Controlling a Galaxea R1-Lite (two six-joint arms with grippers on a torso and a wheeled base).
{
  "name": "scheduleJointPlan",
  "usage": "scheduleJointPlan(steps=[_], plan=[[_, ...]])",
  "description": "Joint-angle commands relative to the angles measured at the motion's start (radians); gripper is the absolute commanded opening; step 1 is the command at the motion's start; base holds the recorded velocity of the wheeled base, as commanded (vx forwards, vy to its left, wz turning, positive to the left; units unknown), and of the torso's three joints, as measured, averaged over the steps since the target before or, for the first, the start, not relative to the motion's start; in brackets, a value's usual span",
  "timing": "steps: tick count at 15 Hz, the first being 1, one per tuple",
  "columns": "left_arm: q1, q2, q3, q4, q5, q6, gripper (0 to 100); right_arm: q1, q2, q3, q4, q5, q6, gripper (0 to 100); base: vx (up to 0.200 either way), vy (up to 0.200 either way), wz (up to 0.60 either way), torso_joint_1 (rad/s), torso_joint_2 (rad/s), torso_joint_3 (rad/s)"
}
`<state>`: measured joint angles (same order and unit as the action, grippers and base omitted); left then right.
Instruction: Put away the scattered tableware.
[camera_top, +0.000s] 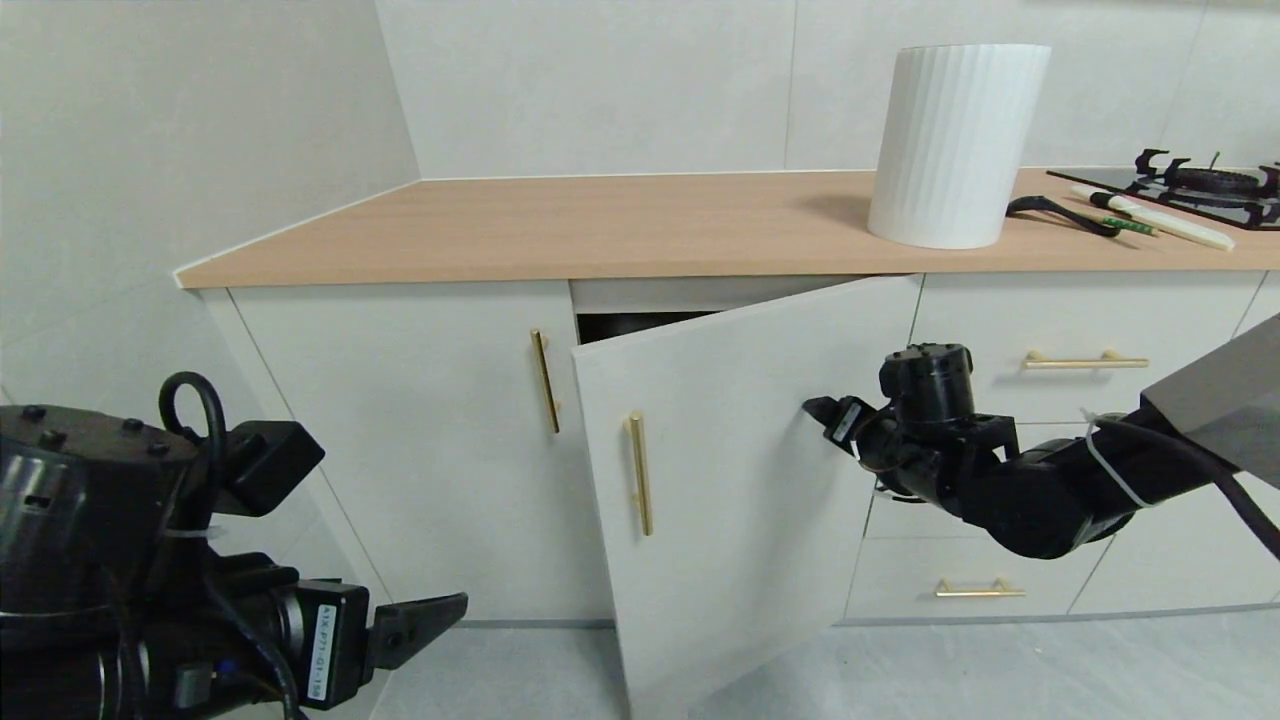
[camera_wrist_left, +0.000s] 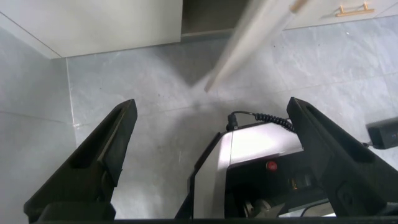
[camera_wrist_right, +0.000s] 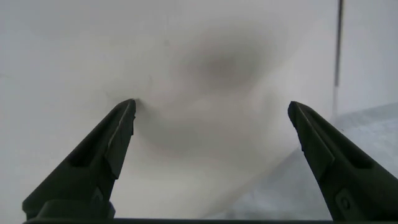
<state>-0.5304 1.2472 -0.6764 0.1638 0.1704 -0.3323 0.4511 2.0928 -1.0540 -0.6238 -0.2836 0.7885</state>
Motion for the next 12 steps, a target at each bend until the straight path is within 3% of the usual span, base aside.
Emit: scheduleJointPlan(steps=[1, 8, 12], plan=[[0.001, 0.001, 0.000, 0.000, 0.000, -0.001, 100, -0.009, 0.023, -0.034, -0.001, -0.016, 0.015, 100, 0.000, 0.000, 0.00, 0.000, 0.00, 0.000], [0.001, 0.004, 0.000, 0.000, 0.000, -0.001, 100, -0.057, 0.130, -0.159, 0.001, -0.132, 0.052, 100, 0.000, 0.000, 0.00, 0.000, 0.00, 0.000], [0.001, 0.004, 0.000, 0.000, 0.000, -0.001, 100, -0.071, 0.147, -0.179, 0.001, -0.147, 0.052, 100, 0.000, 0.000, 0.00, 0.000, 0.00, 0.000]])
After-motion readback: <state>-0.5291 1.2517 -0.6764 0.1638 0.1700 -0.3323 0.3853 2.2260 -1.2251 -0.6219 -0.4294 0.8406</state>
